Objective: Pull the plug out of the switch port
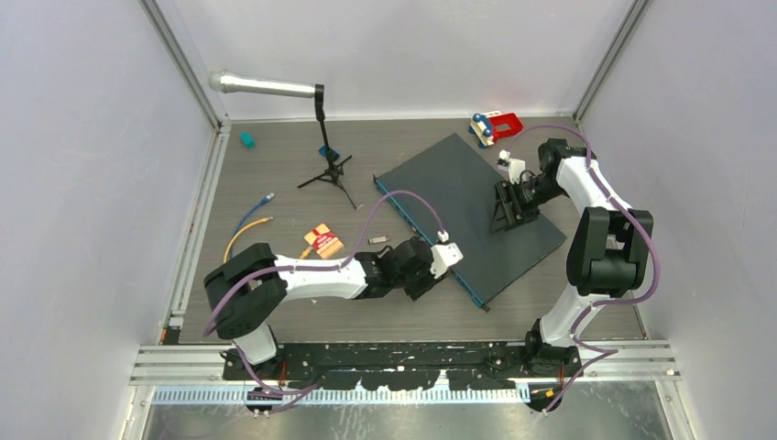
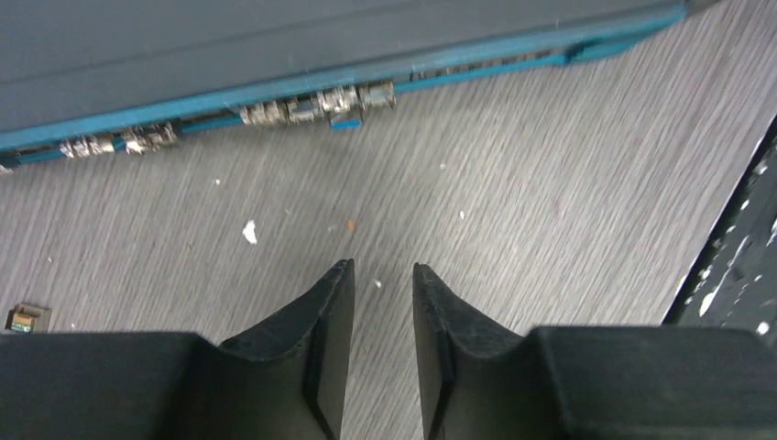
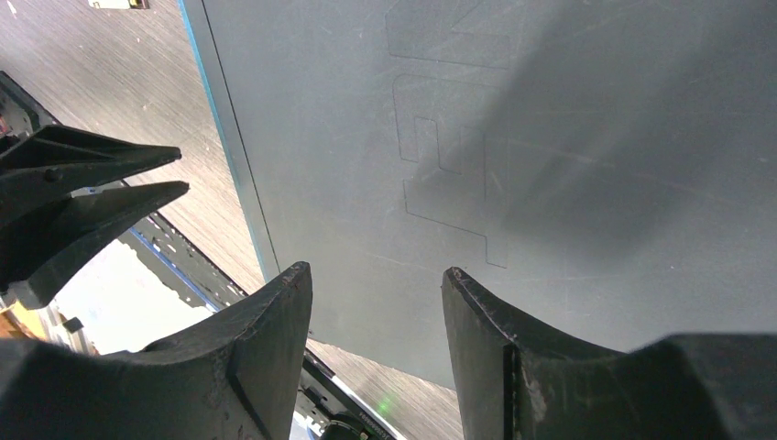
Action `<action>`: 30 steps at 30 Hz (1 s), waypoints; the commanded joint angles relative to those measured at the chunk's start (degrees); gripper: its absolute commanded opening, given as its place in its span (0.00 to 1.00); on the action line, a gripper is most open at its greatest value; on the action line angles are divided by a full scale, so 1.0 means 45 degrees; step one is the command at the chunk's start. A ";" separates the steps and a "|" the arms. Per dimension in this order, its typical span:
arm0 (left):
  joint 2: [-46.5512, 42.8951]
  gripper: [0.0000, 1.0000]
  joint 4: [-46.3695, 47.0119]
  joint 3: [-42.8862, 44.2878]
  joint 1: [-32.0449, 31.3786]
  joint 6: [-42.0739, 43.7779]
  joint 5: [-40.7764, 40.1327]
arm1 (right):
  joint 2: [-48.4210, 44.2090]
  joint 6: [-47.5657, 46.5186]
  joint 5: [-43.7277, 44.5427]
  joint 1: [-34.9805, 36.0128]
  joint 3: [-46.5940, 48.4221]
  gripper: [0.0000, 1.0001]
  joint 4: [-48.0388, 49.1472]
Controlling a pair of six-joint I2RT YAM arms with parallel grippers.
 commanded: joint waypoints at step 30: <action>0.2589 0.32 0.0322 0.3310 0.0225 -0.0997 -0.0600 | 0.0130 -0.0344 -0.0208 0.0089 0.0517 0.60 -0.0364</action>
